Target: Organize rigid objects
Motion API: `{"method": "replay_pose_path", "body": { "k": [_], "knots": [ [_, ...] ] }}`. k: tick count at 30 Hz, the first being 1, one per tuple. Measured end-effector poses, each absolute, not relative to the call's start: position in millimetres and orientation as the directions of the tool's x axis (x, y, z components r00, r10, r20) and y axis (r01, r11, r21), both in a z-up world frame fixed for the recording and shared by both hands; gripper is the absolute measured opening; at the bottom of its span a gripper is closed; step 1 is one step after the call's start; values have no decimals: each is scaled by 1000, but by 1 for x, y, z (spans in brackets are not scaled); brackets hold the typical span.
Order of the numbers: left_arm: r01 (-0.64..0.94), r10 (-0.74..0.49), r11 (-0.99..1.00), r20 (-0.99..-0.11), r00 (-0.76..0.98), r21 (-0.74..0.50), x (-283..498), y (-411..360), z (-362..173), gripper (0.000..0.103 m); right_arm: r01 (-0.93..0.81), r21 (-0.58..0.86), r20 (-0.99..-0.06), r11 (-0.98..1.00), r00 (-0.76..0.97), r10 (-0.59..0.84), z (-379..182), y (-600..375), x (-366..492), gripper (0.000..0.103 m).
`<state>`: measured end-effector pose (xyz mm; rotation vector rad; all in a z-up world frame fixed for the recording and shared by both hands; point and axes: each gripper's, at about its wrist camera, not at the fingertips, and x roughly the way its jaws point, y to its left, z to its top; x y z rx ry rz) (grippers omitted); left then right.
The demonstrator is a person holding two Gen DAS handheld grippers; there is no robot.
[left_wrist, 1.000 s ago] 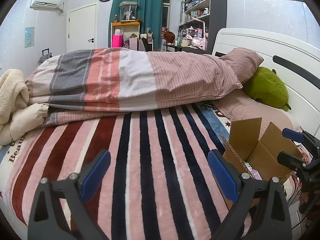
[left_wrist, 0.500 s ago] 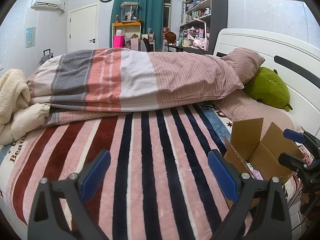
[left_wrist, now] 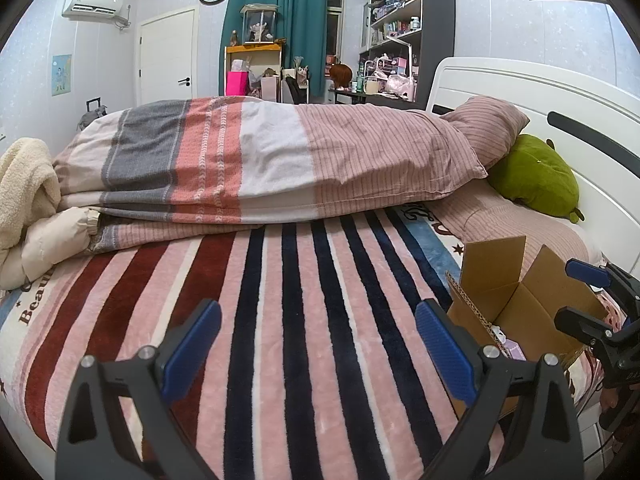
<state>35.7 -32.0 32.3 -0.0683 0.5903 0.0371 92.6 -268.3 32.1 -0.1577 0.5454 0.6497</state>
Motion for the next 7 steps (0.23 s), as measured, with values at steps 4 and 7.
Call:
{"method": "replay_pose_path", "body": {
  "k": [4, 7],
  "knots": [
    [-52, 11, 997, -558, 830, -58, 36, -32, 32, 97, -611, 28, -527, 791, 663, 531, 32, -268, 92, 94],
    [-52, 12, 997, -558, 830, -55, 35, -33, 31, 97, -611, 27, -528, 791, 664, 530, 32, -268, 92, 93]
  ]
}}
